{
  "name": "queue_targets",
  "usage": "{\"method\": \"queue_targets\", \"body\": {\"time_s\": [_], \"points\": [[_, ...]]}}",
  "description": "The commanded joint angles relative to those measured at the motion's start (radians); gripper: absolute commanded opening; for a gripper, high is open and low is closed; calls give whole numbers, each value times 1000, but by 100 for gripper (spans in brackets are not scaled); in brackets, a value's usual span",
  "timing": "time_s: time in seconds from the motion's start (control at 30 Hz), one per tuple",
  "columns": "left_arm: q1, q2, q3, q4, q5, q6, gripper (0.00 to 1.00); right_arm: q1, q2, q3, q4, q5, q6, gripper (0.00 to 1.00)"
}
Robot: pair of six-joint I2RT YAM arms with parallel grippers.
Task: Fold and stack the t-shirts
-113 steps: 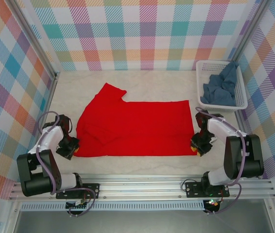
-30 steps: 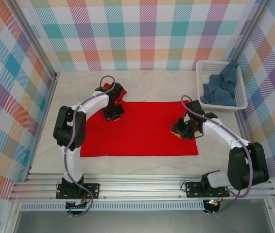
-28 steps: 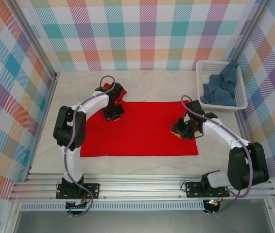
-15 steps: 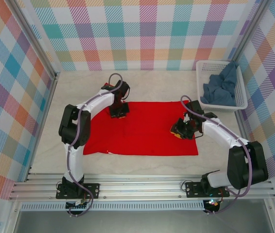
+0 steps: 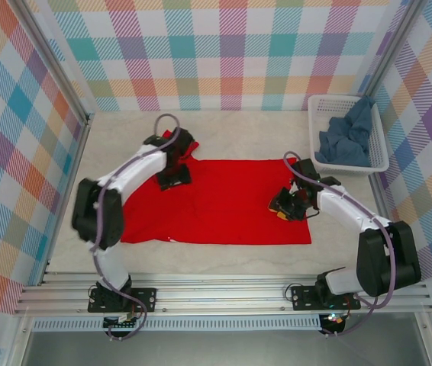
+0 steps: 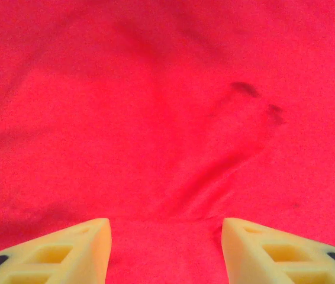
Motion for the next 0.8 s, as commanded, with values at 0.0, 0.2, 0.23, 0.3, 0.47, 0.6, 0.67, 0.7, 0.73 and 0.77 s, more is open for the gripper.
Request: {"method": "queue_targets", "body": {"time_s": [0.0,0.2,0.23,0.3,0.47,0.6,0.67,0.7,0.73,0.77], "points": [[124,-120,-202,-54,71,-186,45,-6,-43,-47,-47,45,90,32],[340,-266,-486,44,166,-275,31,-18,-6,-85,-95,94,154,31],[356,-267,-501,53,162,-272,31,-21,6,-80,-116,109,154,31],[379,-256,-525,73,165,-270,31,-30,24,-75,-136,118,148,31],[408,-266,-503,17,71,-251,43,-61,42,-63,-182,144,131,31],[409,-390,-480,-69,-53,-239,46,-71,27,-49,-193,154,103,32],[412,-429,-484,-105,-82,-248,46,-75,27,-45,-195,142,99,32],[414,-445,-493,-124,-89,-262,45,-78,26,-44,-192,130,99,32],[413,-463,-504,-132,-88,-285,44,-77,27,-43,-190,121,100,31],[414,-490,-520,-140,-89,-313,43,-77,27,-42,-191,114,103,31]]}}
